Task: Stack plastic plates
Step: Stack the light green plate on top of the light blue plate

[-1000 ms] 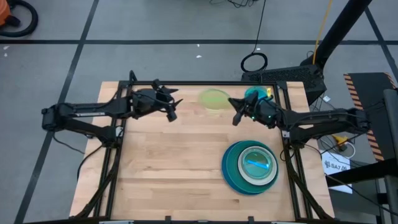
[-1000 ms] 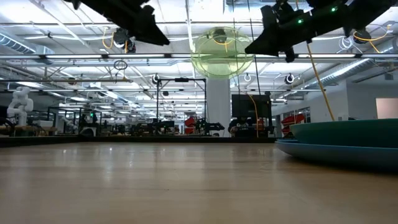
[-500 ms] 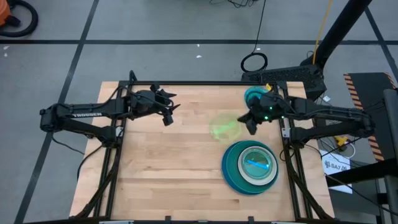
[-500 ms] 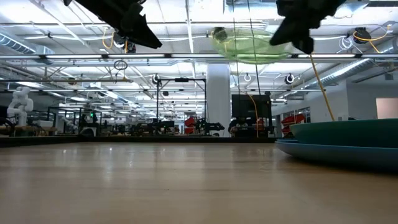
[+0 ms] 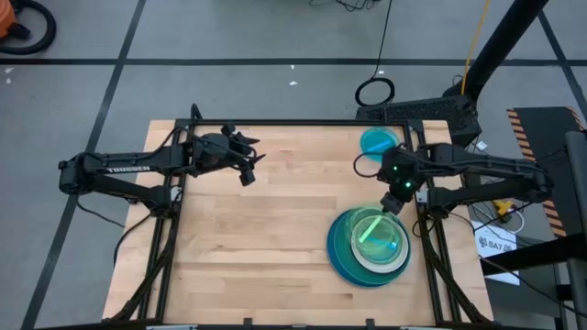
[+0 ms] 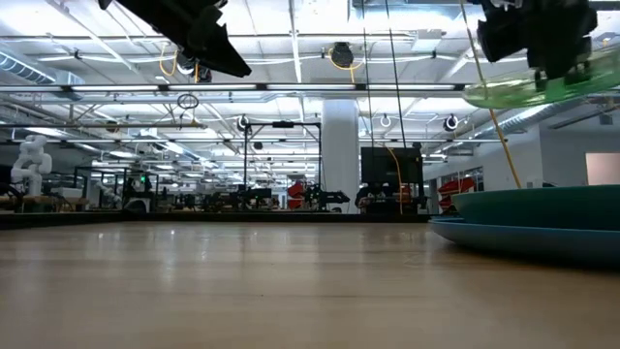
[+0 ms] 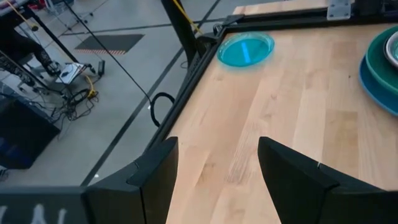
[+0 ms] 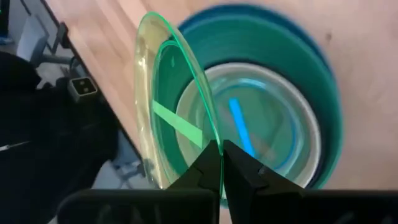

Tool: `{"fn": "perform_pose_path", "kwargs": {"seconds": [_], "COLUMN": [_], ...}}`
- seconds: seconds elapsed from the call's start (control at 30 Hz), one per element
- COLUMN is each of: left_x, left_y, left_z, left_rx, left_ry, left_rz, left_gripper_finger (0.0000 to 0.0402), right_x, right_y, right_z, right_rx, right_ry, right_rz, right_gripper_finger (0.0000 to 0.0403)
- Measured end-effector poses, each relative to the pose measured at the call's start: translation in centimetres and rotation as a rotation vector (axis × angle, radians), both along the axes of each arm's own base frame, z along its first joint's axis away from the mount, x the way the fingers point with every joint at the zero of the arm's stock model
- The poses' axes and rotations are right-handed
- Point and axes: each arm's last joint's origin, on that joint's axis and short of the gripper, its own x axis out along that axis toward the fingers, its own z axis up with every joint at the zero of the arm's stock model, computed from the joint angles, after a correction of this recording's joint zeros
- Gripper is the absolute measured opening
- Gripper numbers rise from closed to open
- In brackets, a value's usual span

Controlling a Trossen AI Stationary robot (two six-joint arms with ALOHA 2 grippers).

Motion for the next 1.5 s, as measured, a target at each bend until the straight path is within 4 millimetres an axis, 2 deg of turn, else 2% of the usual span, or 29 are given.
{"fn": "perform_pose_path", "kwargs": {"seconds": [0.2, 0.47, 0.8, 1.0, 1.5], "left_x": [-0.1, -0.1, -0.1, -0.1, -0.1], "left_y": [0.0, 0.0, 0.0, 0.0, 0.0], "left_z": [-0.2, -0.3, -0.3, -0.3, -0.3], "left_rx": [-0.005, -0.004, -0.001, -0.001, 0.0], "left_ry": [0.021, 0.032, 0.034, 0.034, 0.034], "left_rz": [0.0, -0.001, -0.003, -0.003, -0.003], "left_gripper_finger": [0.0228, 0.0228, 0.0228, 0.0228, 0.0228], "right_x": [-0.1, -0.5, -1.3, -1.3, -1.3], "right_y": [0.2, 0.4, 0.6, 0.4, 0.4], "right_z": [-1.4, -4.5, -7.5, -7.7, -7.8], "right_rx": [0.089, 0.163, 0.167, 0.109, 0.101], "right_ry": [0.05, 0.125, 0.204, 0.198, 0.219], "right_rz": [-0.024, -0.025, -0.028, -0.018, -0.07], "right_gripper_finger": [0.0002, 0.0002, 0.0002, 0.0018, 0.0101]}}
